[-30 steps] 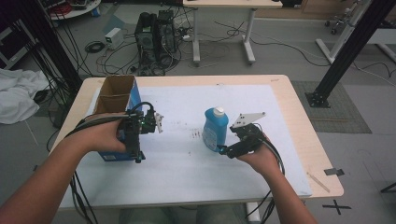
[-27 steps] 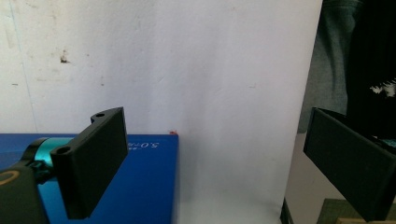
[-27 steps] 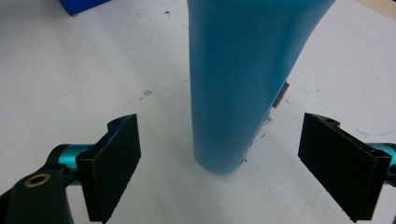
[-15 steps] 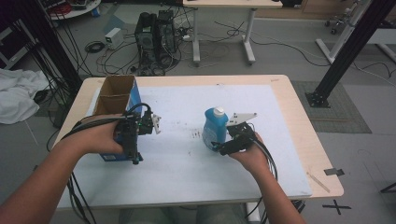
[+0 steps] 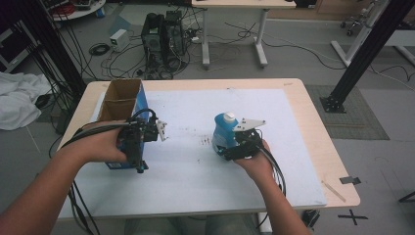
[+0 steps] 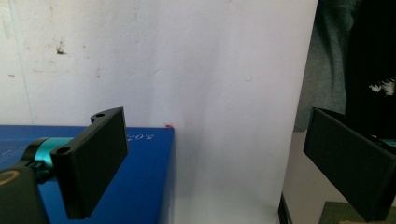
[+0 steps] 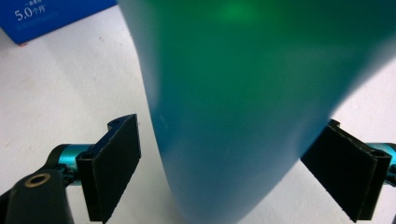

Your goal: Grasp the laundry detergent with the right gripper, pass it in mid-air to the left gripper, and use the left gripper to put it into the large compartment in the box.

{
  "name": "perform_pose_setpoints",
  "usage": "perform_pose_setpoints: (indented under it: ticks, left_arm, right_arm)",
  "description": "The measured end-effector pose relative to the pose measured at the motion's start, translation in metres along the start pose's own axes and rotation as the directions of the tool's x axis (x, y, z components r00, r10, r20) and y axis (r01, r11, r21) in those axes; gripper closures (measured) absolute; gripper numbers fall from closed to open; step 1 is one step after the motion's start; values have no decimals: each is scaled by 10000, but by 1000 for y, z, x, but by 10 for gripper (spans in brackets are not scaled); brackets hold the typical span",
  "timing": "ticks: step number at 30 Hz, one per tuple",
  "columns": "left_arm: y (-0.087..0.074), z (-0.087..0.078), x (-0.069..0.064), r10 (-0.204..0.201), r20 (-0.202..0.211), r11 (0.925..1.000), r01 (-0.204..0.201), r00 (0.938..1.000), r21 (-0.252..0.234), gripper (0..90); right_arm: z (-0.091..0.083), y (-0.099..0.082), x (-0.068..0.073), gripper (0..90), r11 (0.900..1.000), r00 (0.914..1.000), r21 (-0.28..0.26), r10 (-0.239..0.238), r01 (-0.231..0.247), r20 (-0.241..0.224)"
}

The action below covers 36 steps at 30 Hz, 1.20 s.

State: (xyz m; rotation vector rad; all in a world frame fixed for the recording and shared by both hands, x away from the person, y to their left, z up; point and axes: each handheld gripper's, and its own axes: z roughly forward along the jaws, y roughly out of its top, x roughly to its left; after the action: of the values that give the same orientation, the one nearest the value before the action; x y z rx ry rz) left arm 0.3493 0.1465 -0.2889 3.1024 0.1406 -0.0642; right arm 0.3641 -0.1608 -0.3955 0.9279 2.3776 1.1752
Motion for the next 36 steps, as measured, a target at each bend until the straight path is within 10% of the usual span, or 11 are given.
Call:
perform_pose_setpoints:
  ticks: [36]
  left_arm:
    - [-1, 5, 0, 6, 84, 10000, -6, 10000, -7, 64]
  right_arm:
    - [16, -8, 7, 204, 9874, 9923, -1454, 777, -632, 966]
